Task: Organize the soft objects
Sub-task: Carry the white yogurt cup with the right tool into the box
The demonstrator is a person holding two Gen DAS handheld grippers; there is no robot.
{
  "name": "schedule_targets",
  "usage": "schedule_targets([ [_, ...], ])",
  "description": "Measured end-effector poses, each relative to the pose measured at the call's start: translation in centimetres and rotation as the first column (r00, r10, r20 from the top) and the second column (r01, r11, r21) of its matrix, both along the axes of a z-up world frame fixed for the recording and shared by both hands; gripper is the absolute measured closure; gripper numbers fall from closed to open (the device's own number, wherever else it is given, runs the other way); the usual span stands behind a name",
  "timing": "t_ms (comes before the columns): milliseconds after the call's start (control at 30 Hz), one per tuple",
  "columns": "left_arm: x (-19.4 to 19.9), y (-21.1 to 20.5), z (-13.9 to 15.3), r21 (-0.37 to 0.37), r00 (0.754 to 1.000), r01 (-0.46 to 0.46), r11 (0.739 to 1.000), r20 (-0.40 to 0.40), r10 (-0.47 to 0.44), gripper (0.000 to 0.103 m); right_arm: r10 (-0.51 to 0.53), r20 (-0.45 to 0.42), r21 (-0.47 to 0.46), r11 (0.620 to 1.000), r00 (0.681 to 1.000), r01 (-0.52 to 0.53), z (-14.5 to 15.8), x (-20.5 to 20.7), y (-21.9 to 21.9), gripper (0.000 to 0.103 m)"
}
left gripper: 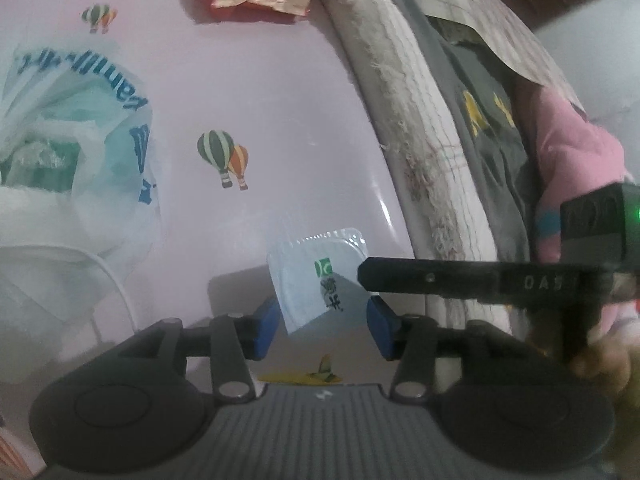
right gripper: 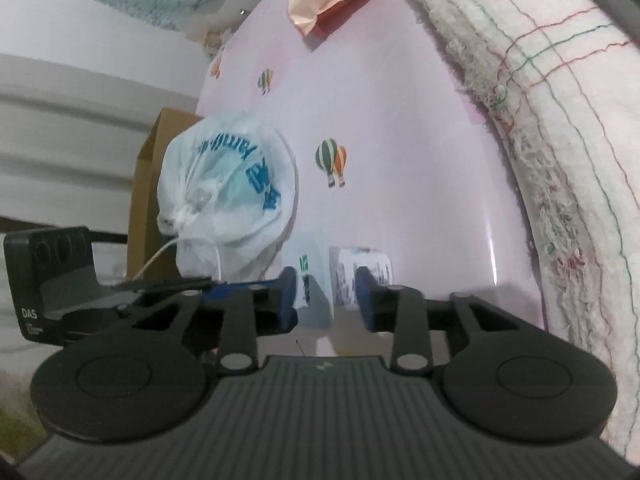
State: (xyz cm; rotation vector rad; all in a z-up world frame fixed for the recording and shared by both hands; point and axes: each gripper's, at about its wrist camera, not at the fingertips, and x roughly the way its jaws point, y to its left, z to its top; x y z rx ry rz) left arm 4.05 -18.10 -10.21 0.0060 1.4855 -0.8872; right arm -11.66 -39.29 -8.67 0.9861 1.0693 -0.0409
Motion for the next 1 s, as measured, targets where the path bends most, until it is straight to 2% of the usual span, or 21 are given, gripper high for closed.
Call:
schedule_targets([
  [200, -0.4, -0.6, -1.0, 0.022, 1.000, 0.002, 1.000, -0.004, -0.002, 0.059, -0.006, -0.047, -0.027, 1.000, 0.999, 0.005, -1.1, 1.7, 1.8, 0.068],
  [333, -0.9, -0.3, -0.7, 0.021, 1.000, -0.011, 1.000, 0.028, 0.010, 0.064, -0.018, -0.065, -0.072, 0.997, 0.998, 0.014, -1.1, 1.7, 2.8, 0.075],
  [567, -1.8, -0.1, 0.4, 0.033, 0.997, 0.001, 0.999, 0.082, -0.004, 0.071, -0.025, -0.059, -0.107, 0.994, 0.998, 0.019, -0.1, 1.5, 3.3, 0.079],
  [800, -2.0, 2.3, 4.2, 0.014, 0.990, -0.022, 1.000, 0.138, 0.020, 0.070, -0.021, -0.028, -0.130, 0.991, 0.999, 0.017, 2.8, 2.0, 5.2, 0.079],
  [1000, -0.8, 7.9, 9.1, 0.027, 0.969, -0.127, 0.992, 0.216, 0.118, 0.070, 0.028, 0.038, -0.133, 0.991, 0.999, -0.023, 6.2, 5.0, 9.1, 0.079],
])
